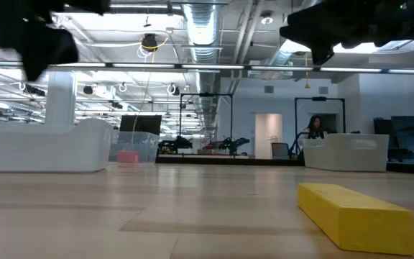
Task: Sort & place blocks by color
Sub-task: Put the left yellow block into the white bin
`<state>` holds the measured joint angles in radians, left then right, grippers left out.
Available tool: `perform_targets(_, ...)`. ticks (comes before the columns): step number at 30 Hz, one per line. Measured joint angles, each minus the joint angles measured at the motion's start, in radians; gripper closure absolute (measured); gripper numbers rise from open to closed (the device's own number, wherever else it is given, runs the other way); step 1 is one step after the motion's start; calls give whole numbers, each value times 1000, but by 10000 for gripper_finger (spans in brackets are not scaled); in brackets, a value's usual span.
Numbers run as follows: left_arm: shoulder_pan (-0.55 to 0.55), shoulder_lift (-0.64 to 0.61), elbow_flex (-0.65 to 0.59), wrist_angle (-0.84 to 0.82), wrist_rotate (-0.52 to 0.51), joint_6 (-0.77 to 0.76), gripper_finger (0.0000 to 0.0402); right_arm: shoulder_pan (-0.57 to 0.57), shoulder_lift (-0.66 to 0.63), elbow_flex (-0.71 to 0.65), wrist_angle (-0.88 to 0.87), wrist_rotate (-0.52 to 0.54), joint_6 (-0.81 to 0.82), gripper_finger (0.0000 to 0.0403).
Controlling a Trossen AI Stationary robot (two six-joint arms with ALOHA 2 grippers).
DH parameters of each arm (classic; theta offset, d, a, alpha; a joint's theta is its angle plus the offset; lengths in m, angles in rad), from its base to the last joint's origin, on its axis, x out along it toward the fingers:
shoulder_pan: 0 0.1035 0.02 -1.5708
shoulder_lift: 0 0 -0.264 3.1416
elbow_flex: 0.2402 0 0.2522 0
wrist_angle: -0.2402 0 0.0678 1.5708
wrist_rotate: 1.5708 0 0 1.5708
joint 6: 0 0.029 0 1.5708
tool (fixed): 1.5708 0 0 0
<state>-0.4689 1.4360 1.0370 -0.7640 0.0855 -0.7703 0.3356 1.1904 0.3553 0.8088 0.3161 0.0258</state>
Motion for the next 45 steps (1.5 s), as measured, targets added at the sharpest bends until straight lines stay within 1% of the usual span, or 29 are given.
perform_targets(2, -29, 11, 0, 87, 23, -43, 195, 4, 0, 0, 10, -2, 0, 244)
perform_targets(4, -55, 15, 1, 151, 13, -65, 173, 7, 0, 0, 21, -2, 1, 244)
perform_targets(5, -67, 16, 1, 156, 6, -72, 162, 9, 0, 0, 25, -2, 4, 244)
perform_targets(9, -99, 17, 1, 68, -26, -110, 131, 27, 0, 0, 47, -1, 24, 244)
perform_targets(12, -96, 17, 1, 35, -57, -134, 120, 38, 0, 0, 49, -3, 27, 244)
perform_targets(17, -143, 17, 1, -21, -80, -155, 117, 43, 0, 0, 54, -2, 27, 244)
perform_targets(18, -161, 17, 1, -40, -110, -158, 117, 41, 0, 0, 54, -2, 27, 244)
perform_targets(21, -224, 17, -20, -49, -268, -177, 117, 33, 0, 0, 53, -2, 27, 244)
perform_targets(23, -259, 17, -33, -53, -320, -201, 117, 28, 0, 0, 51, -2, 27, 244)
perform_targets(26, -277, 15, -59, -79, -322, -263, 117, 27, 0, 0, 35, 0, 27, 244)
perform_targets(30, -294, 14, -76, -74, -286, -337, 117, 27, 0, 0, 35, 0, 27, 244)
perform_targets(32, -318, 14, -76, -81, -290, -351, 117, 27, 0, 0, 47, 0, 26, 244)
perform_targets(33, -333, 14, -76, -96, -307, -357, 117, 27, 0, 0, 52, 0, 26, 244)
perform_targets(34, -353, 14, -76, -137, -336, -379, 117, 27, 0, 0, 53, 0, 27, 244)
perform_targets(36, -403, 3, -76, -282, -395, -477, 117, 27, 0, 0, 53, 0, 27, 244)
perform_targets(38, -454, -19, -77, -373, -407, -580, 117, 28, 0, 0, 53, 0, 27, 244)
perform_targets(40, -498, -55, -77, -378, -435, -657, 117, 29, 0, 0, 53, 0, 27, 244)
perform_targets(42, -533, -91, -77, -339, -484, -714, 117, 24, 0, 0, 54, -1, 27, 244)
perform_targets(43, -543, -98, -76, -304, -501, -725, 117, 20, 0, 0, 56, -1, 27, 244)
perform_targets(45, -548, -93, -76, -262, -490, -716, 117, 15, 0, 0, 60, -1, 27, 244)
